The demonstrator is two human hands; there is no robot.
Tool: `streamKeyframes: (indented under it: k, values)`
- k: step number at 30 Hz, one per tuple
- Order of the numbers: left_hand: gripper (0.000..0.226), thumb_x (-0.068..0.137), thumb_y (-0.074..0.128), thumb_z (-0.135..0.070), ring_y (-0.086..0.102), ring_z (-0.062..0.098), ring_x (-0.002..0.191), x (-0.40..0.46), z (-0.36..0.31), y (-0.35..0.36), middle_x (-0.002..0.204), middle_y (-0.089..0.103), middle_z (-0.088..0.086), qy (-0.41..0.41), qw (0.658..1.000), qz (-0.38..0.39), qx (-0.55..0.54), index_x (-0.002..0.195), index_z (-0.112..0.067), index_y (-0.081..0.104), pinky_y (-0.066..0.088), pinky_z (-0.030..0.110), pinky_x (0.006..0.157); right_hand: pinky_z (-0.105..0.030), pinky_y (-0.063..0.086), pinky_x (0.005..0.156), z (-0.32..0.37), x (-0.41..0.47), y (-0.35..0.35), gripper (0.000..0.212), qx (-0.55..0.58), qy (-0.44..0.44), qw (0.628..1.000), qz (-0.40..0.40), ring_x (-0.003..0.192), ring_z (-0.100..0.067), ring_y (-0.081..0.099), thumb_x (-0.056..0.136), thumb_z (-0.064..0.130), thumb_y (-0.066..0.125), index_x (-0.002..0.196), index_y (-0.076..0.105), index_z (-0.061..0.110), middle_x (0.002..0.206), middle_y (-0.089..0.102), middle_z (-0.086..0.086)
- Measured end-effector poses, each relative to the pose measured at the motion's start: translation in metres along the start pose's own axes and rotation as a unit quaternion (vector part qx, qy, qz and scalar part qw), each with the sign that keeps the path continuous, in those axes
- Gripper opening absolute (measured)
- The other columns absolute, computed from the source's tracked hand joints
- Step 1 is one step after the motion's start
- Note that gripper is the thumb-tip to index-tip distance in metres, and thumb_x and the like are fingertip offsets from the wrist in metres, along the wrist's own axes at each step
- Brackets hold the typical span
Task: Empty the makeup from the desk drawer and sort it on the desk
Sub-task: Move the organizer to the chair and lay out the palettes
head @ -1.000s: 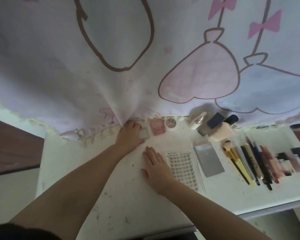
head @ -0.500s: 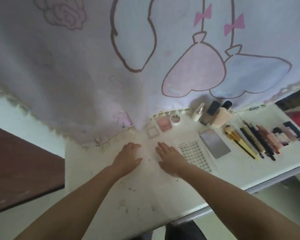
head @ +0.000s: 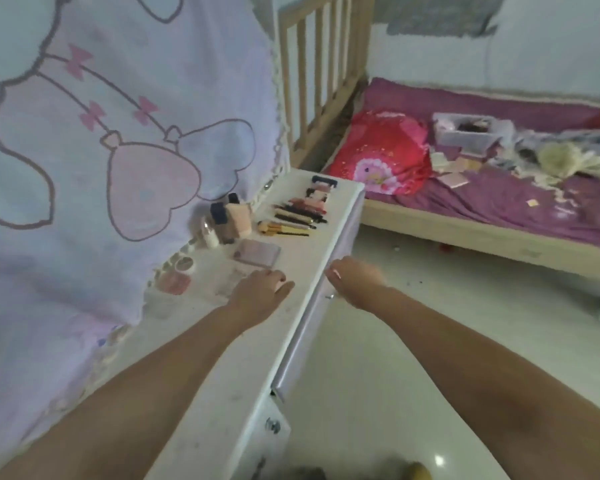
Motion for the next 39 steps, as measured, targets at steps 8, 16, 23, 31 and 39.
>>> streamKeyframes:
  k: [8, 16, 23, 31, 39]
  values:
    - [0.043, 0.099, 0.033, -0.043, 0.051, 0.027, 0.114, -0.003, -0.287, 0.110, 0.121, 0.056, 0.008, 0.262, 0.958, 0.095, 0.069, 0.116, -0.013, 0.058, 0.040, 0.035, 0.095, -0.040, 0.030, 0.106, -0.209, -0.258, 0.020, 0.047, 0.023, 0.293, 0.952, -0.082, 0.128, -0.025, 0.043, 0.100, 0.047, 0.023, 0.135, 0.044, 0.023, 0.140, 0.046, -0.002]
    - [0.046, 0.099, 0.025, -0.049, 0.044, 0.024, 0.125, -0.146, -0.530, 0.264, 0.131, 0.053, 0.006, 0.435, 0.867, 0.171, 0.174, 0.121, -0.022, 0.055, 0.028, 0.037, 0.105, -0.045, 0.010, 0.116, -0.310, -0.545, 0.082, 0.050, 0.072, 0.484, 0.870, -0.067, 0.140, -0.022, 0.024, 0.100, 0.048, 0.020, 0.142, 0.034, 0.024, 0.152, 0.029, -0.002]
    - [0.050, 0.099, 0.023, -0.050, 0.033, 0.022, 0.134, -0.302, -0.686, 0.374, 0.144, 0.040, 0.004, 0.606, 0.729, 0.201, 0.247, 0.137, -0.021, 0.040, 0.017, 0.047, 0.114, -0.049, 0.005, 0.116, -0.332, -0.763, 0.151, 0.096, 0.149, 0.662, 0.732, -0.070, 0.146, -0.020, 0.012, 0.074, 0.069, -0.023, 0.149, 0.019, 0.025, 0.158, 0.015, -0.003]
    - [0.060, 0.099, 0.015, -0.052, 0.003, 0.022, 0.146, -0.403, -0.806, 0.473, 0.159, 0.004, 0.005, 0.701, 0.580, 0.250, 0.331, 0.151, -0.022, 0.010, -0.003, 0.052, 0.117, -0.051, 0.007, 0.116, -0.366, -0.899, 0.204, 0.083, 0.205, 0.773, 0.598, -0.057, 0.146, -0.020, 0.013, 0.081, 0.060, -0.014, 0.150, 0.018, 0.025, 0.158, 0.015, -0.004]
    - [0.062, 0.098, 0.014, -0.055, -0.001, 0.020, 0.147, -0.439, -1.004, 0.543, 0.159, 0.003, 0.004, 0.744, 0.520, 0.255, 0.334, 0.151, -0.024, 0.008, -0.005, 0.052, 0.116, -0.049, 0.008, 0.116, -0.508, -1.018, 0.184, 0.084, 0.208, 0.829, 0.510, -0.095, 0.145, -0.018, 0.016, 0.080, 0.058, -0.014, 0.148, 0.022, 0.025, 0.157, 0.020, -0.004]
Point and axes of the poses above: each hand's wrist, its own x-axis towards the middle knuckle, its own y-axis out of the palm, z = x × y, the point moved 4 cm from there along x, towards the middle knuckle
